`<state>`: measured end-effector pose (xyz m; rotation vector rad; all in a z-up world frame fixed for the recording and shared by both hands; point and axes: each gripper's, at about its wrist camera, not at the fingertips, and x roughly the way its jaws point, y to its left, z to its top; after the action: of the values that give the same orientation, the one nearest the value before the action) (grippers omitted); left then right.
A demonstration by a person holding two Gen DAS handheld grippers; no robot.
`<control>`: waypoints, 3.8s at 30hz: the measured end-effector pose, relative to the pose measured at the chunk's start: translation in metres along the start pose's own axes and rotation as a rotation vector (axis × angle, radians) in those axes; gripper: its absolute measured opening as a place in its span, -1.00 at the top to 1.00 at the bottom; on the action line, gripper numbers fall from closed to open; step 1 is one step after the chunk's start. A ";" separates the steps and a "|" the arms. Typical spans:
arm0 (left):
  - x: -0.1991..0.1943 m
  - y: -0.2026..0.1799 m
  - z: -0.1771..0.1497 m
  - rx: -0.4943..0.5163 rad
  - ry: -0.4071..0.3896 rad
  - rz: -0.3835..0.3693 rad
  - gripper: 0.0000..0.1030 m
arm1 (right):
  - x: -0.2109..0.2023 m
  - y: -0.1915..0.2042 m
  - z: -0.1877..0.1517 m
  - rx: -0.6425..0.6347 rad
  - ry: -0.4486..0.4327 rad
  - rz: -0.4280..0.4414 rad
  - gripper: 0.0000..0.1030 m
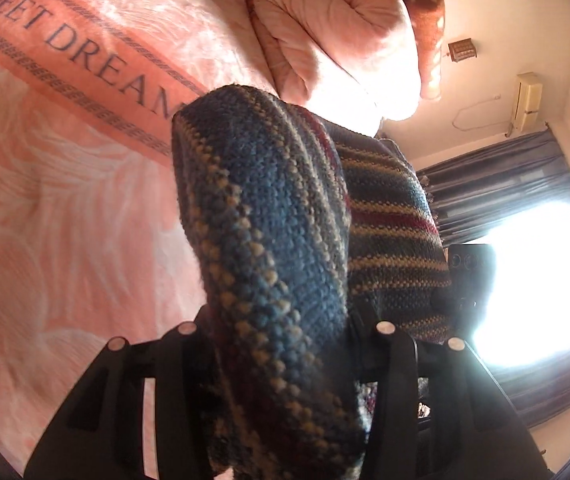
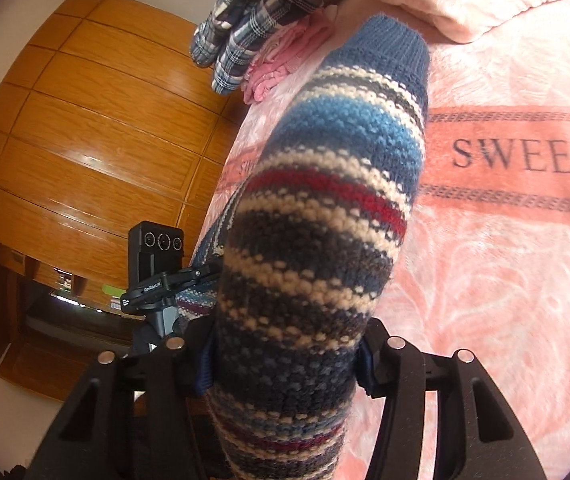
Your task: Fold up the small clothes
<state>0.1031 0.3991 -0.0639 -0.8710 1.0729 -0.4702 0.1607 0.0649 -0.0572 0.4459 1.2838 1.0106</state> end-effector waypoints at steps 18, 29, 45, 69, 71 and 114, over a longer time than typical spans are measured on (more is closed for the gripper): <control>0.141 -0.025 -0.101 0.100 0.150 0.177 0.08 | -0.058 -0.147 -0.122 0.193 0.045 -0.110 -0.08; 0.139 -0.014 -0.114 0.106 0.123 0.218 -0.22 | -0.051 -0.156 -0.142 0.179 0.050 -0.182 -0.25; 0.071 -0.067 -0.188 0.049 0.140 0.360 -0.26 | -0.091 -0.113 -0.191 0.224 0.034 -0.248 -0.44; 0.045 -0.019 -0.255 0.041 0.142 0.443 -0.23 | -0.079 -0.106 -0.244 0.258 0.096 -0.447 0.55; 0.044 -0.011 -0.254 0.036 0.143 0.432 -0.24 | -0.071 -0.108 -0.245 0.247 0.117 -0.478 0.54; -0.039 -0.154 -0.339 0.283 -0.108 0.862 -0.72 | -0.107 0.052 -0.318 -0.017 -0.183 -0.879 -0.93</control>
<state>-0.2082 0.2060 0.0129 -0.1322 1.1366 0.1510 -0.1486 -0.0736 -0.0441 -0.0622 1.1276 0.2298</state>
